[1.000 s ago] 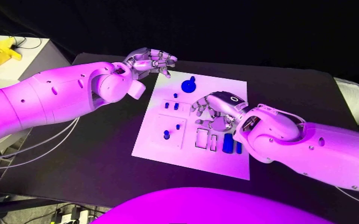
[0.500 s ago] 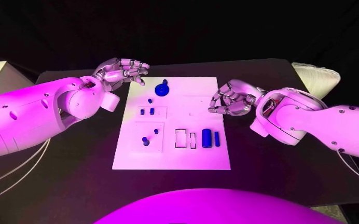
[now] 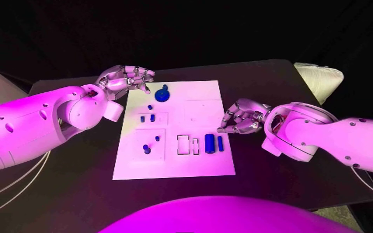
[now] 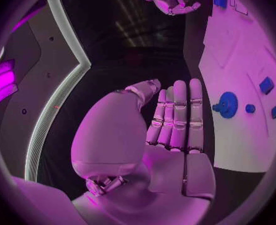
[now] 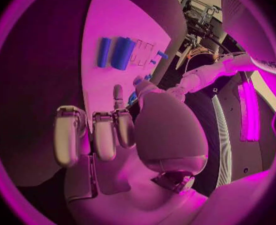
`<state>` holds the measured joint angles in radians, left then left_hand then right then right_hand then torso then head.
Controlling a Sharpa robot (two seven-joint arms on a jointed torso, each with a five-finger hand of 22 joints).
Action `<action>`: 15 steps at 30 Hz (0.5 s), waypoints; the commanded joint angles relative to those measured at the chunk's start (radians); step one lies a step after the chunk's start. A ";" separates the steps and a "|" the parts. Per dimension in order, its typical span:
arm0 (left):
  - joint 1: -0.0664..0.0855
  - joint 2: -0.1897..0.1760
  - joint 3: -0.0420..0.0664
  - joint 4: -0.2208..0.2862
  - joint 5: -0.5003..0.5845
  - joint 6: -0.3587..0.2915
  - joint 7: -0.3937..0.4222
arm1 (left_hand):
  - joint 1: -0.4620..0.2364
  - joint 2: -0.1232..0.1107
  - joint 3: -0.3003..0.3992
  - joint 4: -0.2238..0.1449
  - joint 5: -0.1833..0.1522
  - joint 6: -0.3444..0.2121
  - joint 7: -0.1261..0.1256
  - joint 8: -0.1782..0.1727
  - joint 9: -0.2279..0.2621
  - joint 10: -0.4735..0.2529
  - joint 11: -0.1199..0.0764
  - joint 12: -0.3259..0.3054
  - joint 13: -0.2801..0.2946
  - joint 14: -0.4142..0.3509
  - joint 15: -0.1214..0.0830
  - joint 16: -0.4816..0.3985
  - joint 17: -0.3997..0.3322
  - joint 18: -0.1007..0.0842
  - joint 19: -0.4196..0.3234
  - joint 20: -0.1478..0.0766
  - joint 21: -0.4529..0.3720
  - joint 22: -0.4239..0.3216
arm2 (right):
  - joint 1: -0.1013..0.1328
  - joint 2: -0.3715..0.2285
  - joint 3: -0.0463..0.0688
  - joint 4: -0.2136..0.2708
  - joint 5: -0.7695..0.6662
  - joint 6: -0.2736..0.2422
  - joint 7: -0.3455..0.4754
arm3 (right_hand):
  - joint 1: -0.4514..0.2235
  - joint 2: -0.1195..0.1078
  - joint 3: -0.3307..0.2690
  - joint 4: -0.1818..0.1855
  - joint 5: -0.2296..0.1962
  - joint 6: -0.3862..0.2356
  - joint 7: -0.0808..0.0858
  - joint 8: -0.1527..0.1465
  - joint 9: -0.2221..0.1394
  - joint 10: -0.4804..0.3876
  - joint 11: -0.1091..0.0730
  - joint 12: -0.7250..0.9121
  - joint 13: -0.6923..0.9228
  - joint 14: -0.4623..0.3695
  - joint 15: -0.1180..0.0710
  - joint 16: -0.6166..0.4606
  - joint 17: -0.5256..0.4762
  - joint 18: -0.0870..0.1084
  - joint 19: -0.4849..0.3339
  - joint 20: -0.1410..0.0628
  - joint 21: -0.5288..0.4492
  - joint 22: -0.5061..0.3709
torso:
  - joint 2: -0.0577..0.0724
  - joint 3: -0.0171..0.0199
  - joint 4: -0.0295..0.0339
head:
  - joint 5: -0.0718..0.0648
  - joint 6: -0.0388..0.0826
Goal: Assemble the parts on the task board
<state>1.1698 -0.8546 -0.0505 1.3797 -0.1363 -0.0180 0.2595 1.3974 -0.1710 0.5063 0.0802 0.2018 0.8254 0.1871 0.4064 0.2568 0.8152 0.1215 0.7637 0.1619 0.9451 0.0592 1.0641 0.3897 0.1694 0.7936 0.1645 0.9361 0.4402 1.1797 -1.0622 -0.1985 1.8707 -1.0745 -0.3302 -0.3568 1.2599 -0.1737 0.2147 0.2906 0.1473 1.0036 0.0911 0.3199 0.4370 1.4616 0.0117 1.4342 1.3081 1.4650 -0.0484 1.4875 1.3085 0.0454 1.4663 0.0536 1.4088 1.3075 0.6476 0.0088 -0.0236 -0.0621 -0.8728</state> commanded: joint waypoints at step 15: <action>-0.002 -0.008 0.001 0.016 0.001 0.008 0.014 | 0.006 -0.001 -0.001 0.008 0.003 -0.003 0.002 -0.007 -0.002 0.001 0.005 -0.003 -0.001 0.001 0.004 -0.006 -0.001 0.013 0.005 0.001 -0.008 -0.002 | -0.052 0.071 -0.004 -0.011 -0.148 0.021 -0.107 | -0.091 0.020 -0.135 0.003 0.042 0.027 -0.016 0.034 0.052 0.035 -0.012 0.014 0.136 0.076 -0.016 0.013 0.130 -0.020 0.069 -0.011 0.025 0.230 | 0.003 -0.0036 0.0005 | 0.010 0.000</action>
<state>1.1682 -0.8633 -0.0504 1.3916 -0.1363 -0.0180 0.2604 1.3974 -0.1710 0.5036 0.0829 0.2018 0.8254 0.1870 0.4029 0.2558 0.8152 0.1215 0.7637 0.1620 0.9451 0.0592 1.0641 0.3898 0.1694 0.7935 0.1645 0.9322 0.4394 1.1303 -0.9949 -0.2019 1.8599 -1.1880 -0.3270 -0.4414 1.1764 -0.1500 0.0834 0.2925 0.1880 1.0333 0.0781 0.3480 0.4883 1.4665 0.0067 1.4501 1.3079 1.4648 -0.0558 1.4970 1.3083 0.0454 1.4662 0.0465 1.4347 1.3073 0.6497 0.0041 -0.0222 -0.0540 -0.8728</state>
